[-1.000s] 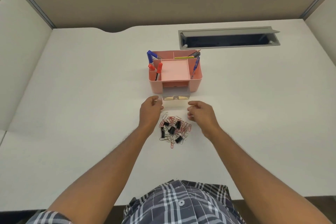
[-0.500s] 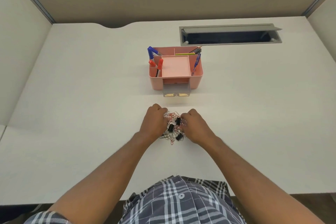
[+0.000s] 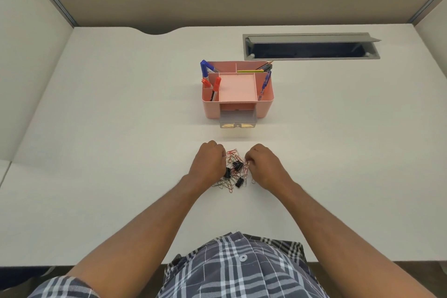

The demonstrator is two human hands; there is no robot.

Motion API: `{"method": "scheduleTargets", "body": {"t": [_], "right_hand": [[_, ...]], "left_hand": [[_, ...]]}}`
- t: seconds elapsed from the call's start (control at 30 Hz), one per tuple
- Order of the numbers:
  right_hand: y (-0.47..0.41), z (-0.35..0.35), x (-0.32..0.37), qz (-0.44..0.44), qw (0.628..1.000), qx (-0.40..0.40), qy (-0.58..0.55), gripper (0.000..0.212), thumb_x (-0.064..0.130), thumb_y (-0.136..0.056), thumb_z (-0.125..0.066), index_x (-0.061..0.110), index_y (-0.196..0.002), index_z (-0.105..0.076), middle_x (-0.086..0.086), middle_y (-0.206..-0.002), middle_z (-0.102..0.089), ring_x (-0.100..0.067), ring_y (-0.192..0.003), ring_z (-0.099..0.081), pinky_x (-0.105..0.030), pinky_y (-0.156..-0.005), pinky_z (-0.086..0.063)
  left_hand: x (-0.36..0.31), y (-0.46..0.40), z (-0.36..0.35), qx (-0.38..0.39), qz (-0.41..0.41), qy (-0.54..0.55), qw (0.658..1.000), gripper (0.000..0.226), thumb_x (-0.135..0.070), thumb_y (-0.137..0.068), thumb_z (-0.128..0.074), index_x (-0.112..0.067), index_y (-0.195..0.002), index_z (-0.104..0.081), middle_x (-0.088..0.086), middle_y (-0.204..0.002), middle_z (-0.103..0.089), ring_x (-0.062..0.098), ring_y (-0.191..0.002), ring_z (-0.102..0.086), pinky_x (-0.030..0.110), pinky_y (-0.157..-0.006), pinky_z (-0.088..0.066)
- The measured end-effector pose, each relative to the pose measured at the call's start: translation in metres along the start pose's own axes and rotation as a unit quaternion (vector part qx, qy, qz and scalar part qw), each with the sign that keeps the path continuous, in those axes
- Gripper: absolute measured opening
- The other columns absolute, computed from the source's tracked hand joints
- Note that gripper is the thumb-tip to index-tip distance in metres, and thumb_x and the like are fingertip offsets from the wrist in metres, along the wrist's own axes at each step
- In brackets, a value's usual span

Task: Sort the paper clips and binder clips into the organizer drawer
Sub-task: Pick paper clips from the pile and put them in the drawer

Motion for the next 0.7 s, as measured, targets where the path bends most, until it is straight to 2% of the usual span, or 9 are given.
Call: {"method": "scheduleTargets", "body": {"t": [0.07, 0.13, 0.23, 0.3, 0.4, 0.53, 0.7], "right_hand": [[0.0, 0.003, -0.005, -0.019, 0.999, -0.002, -0.026, 0.023, 0.004, -0.089, -0.049, 0.01, -0.098, -0.068, -0.003, -0.103, -0.061, -0.021, -0.097, -0.055, -0.03, -0.082, -0.045], [0.001, 0.006, -0.009, -0.055, 0.996, -0.012, -0.064, 0.021, 0.004, -0.088, -0.051, 0.011, -0.097, -0.07, -0.002, -0.101, -0.064, -0.02, -0.096, -0.059, -0.031, -0.084, -0.048], [0.002, 0.014, -0.012, -0.137, 0.977, -0.037, -0.159, 0.019, 0.004, -0.088, -0.058, 0.013, -0.096, -0.073, 0.0, -0.099, -0.069, -0.014, -0.091, -0.062, -0.023, -0.082, -0.048], [0.002, 0.017, -0.015, -0.18, 0.957, -0.05, -0.224, 0.016, 0.007, -0.087, -0.063, 0.015, -0.093, -0.074, 0.003, -0.095, -0.072, -0.011, -0.088, -0.064, -0.018, -0.079, -0.045], [0.003, 0.021, -0.018, -0.218, 0.923, -0.062, -0.311, 0.013, 0.009, -0.083, -0.068, 0.02, -0.086, -0.075, 0.006, -0.088, -0.073, -0.012, -0.085, -0.066, -0.02, -0.076, -0.047], [-0.003, 0.037, -0.006, -0.199, 0.908, -0.09, -0.359, 0.013, 0.01, -0.082, -0.069, 0.02, -0.087, -0.076, 0.006, -0.087, -0.074, -0.01, -0.084, -0.068, -0.019, -0.076, -0.049], [-0.028, 0.067, 0.023, -0.132, 0.923, -0.169, -0.318, 0.013, 0.012, -0.084, -0.067, 0.02, -0.089, -0.076, 0.008, -0.083, -0.073, -0.005, -0.078, -0.064, -0.013, -0.071, -0.049]], "left_hand": [[-0.001, 0.001, 0.001, 0.004, 0.003, -0.001, 1.0, 0.024, 0.0, -0.082, -0.047, -0.018, -0.066, -0.049, 0.001, -0.073, -0.053, 0.022, -0.072, -0.05, 0.029, -0.057, -0.034], [0.0, 0.001, 0.002, 0.008, 0.011, 0.009, 1.0, 0.023, 0.003, -0.08, -0.046, -0.015, -0.067, -0.052, 0.0, -0.072, -0.057, 0.022, -0.071, -0.053, 0.033, -0.056, -0.039], [0.004, -0.001, 0.001, 0.007, 0.031, 0.047, 0.998, 0.019, 0.002, -0.083, -0.051, -0.012, -0.076, -0.062, 0.001, -0.077, -0.064, 0.022, -0.076, -0.059, 0.038, -0.065, -0.05], [0.007, -0.002, 0.002, -0.007, 0.048, 0.094, 0.994, 0.016, -0.002, -0.088, -0.053, -0.012, -0.083, -0.065, 0.0, -0.084, -0.067, 0.02, -0.08, -0.06, 0.036, -0.071, -0.051], [0.006, 0.0, 0.007, -0.043, 0.053, 0.161, 0.985, 0.012, -0.007, -0.092, -0.057, -0.012, -0.092, -0.068, 0.001, -0.092, -0.068, 0.018, -0.085, -0.06, 0.032, -0.078, -0.049], [-0.006, -0.002, 0.026, -0.132, -0.001, 0.196, 0.972, 0.014, -0.006, -0.092, -0.059, -0.009, -0.099, -0.071, 0.003, -0.096, -0.069, 0.017, -0.091, -0.062, 0.029, -0.084, -0.05], [-0.027, -0.024, 0.052, -0.216, -0.059, 0.185, 0.957, 0.014, -0.005, -0.091, -0.06, -0.008, -0.099, -0.071, 0.004, -0.09, -0.069, 0.018, -0.083, -0.062, 0.032, -0.078, -0.052]]}}
Point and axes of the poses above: each hand's wrist, its own y-axis away from the middle knuckle, its own z-axis out of the back of the hand, x = y × z, the point moved 2 cm from there along -y, towards the middle knuckle
